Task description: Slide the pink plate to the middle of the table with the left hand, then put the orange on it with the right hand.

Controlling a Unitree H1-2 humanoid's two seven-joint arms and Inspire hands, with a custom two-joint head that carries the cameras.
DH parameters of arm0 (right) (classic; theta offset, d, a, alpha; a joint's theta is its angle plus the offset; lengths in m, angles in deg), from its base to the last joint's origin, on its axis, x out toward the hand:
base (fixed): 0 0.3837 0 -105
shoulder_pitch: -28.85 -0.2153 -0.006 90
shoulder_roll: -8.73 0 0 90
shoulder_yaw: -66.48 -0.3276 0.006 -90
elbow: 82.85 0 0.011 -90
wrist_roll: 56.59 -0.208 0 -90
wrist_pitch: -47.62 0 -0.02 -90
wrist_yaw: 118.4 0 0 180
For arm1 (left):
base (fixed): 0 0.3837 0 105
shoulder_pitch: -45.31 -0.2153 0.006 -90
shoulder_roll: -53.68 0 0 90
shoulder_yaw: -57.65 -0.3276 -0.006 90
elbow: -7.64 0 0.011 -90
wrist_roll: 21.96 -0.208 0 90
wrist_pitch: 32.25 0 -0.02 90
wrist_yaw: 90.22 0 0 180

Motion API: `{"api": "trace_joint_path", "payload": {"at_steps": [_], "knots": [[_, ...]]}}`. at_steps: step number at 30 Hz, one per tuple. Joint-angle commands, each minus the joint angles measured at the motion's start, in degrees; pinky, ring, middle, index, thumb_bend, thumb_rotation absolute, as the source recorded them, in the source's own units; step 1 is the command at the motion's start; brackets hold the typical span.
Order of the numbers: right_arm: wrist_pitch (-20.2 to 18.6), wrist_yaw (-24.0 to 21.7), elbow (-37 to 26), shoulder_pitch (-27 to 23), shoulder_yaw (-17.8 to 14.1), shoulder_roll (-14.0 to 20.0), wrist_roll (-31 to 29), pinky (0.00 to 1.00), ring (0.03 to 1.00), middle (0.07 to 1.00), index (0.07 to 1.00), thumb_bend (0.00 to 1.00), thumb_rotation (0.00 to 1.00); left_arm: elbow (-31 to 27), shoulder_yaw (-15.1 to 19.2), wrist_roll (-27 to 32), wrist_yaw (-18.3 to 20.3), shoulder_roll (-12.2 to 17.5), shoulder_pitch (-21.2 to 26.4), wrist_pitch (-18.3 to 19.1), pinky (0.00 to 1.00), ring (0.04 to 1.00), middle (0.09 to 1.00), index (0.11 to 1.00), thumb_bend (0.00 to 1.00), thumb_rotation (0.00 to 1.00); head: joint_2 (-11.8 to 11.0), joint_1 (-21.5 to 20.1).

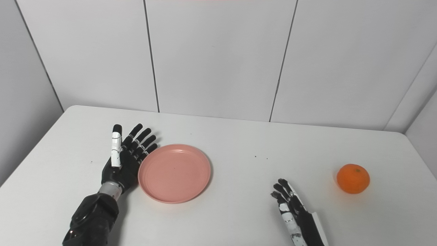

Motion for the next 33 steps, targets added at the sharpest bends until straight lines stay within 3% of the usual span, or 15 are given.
{"api": "trace_joint_path", "payload": {"at_steps": [1,11,28,33], "knots": [[-2.0,0.2,2.0,1.6,1.6,-1.8,-0.4,0.91,0.852,0.883,0.909,0.84,0.91,0.3,-0.2,-0.6,-1.8,0.1,-0.5,3.9,0.84,0.843,0.858,0.876,0.73,0.84,0.4,-1.5],[-2.9,2.1,2.1,0.8,3.3,-3.1,2.1,0.9,0.85,0.883,0.906,0.89,0.92,0.3,0.1,-0.6,-2.3,-0.4,-0.3,4.0,0.88,0.871,0.881,0.897,0.71,0.85,1.2,-7.1],[-4.0,3.8,2.1,-0.2,5.0,-4.5,3.2,0.88,0.848,0.879,0.9,0.84,0.91,0.6,2.6,0.6,-5.9,-5.0,1.0,4.6,0.88,0.863,0.863,0.887,0.75,0.78,2.8,-11.7],[-3.7,4.3,2.4,-0.3,5.5,-5.0,3.9,0.88,0.853,0.879,0.899,0.83,0.91,0.2,2.9,1.4,-6.9,-6.2,1.0,5.1,0.89,0.867,0.87,0.893,0.71,0.79,3.0,-13.9]]}}
